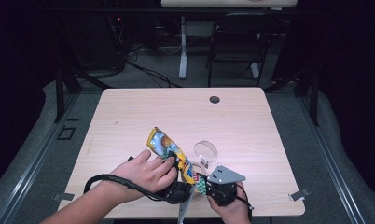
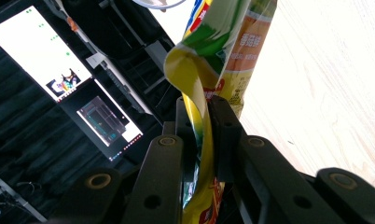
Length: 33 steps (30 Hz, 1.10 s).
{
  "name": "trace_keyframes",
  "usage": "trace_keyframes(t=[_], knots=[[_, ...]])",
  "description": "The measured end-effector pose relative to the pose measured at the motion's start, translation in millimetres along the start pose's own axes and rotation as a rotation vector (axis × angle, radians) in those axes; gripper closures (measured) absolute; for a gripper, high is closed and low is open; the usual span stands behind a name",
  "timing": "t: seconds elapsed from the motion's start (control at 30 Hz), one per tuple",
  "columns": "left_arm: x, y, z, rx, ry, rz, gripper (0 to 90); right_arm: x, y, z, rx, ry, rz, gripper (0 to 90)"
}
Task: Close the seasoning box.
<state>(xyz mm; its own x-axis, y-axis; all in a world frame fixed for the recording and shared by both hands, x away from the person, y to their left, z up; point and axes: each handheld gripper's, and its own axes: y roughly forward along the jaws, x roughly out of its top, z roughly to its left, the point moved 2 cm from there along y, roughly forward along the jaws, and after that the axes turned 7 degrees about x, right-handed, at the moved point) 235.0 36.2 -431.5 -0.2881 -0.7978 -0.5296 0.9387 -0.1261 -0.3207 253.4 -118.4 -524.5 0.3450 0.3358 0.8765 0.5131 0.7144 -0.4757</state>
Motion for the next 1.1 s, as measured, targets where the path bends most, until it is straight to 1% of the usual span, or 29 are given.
trace_keyframes(t=[0.03, 0.2, 0.27, 0.37, 0.43, 0.47, 0.53, 0.63, 0.7, 0.73, 0.77, 0.97, 1.1], knots=[[0.1, 0.2, -0.4, 0.006, 0.001, -0.002, 84.1, 0.0, 0.4, 0.2, 0.000, 0.000, 0.000, 88.8], [0.3, -0.4, -1.3, 0.007, 0.006, 0.001, 84.3, 0.0, 3.3, 1.1, 0.003, -0.004, 0.007, 88.8], [0.2, -1.0, -1.1, 0.001, 0.006, 0.006, 84.4, 0.4, 4.3, 0.9, 0.003, -0.004, 0.003, 88.9], [0.2, -0.8, -1.3, 0.012, 0.005, 0.003, 84.3, 0.8, 5.3, 0.7, 0.004, -0.003, 0.003, 88.9], [0.6, -1.1, -1.2, 0.010, 0.004, 0.002, 84.3, 0.9, 6.1, 0.6, 0.007, -0.007, 0.006, 88.9], [0.9, -1.5, -0.7, 0.002, 0.006, 0.006, 84.3, 0.9, 6.5, 0.8, 0.005, -0.005, 0.005, 88.8], [1.3, -1.2, -0.4, 0.011, 0.004, 0.001, 84.3, 0.9, 6.5, 0.5, 0.007, -0.005, 0.005, 88.8], [1.8, -1.1, 0.3, 0.014, 0.002, 0.000, 84.2, 1.0, 6.2, -0.1, 0.007, -0.001, 0.005, 88.8], [1.8, -1.1, 0.5, 0.014, 0.001, -0.001, 84.2, 0.8, 5.9, -0.1, 0.008, -0.001, 0.003, 88.8], [1.8, -1.6, 1.0, 0.006, 0.001, 0.003, 84.2, 0.8, 5.5, -0.2, 0.007, -0.001, 0.003, 88.8], [1.5, -1.3, 0.6, 0.013, -0.002, -0.003, 84.2, 0.8, 5.0, -0.5, 0.007, -0.002, 0.004, 88.9], [0.4, -1.7, 0.6, 0.013, -0.004, -0.007, 84.1, 1.0, 4.2, 1.0, 0.008, -0.005, 0.013, 88.9], [-0.5, -2.2, 0.4, 0.011, -0.006, -0.007, 84.0, 1.4, 3.9, 1.6, 0.008, -0.003, 0.009, 88.9]])
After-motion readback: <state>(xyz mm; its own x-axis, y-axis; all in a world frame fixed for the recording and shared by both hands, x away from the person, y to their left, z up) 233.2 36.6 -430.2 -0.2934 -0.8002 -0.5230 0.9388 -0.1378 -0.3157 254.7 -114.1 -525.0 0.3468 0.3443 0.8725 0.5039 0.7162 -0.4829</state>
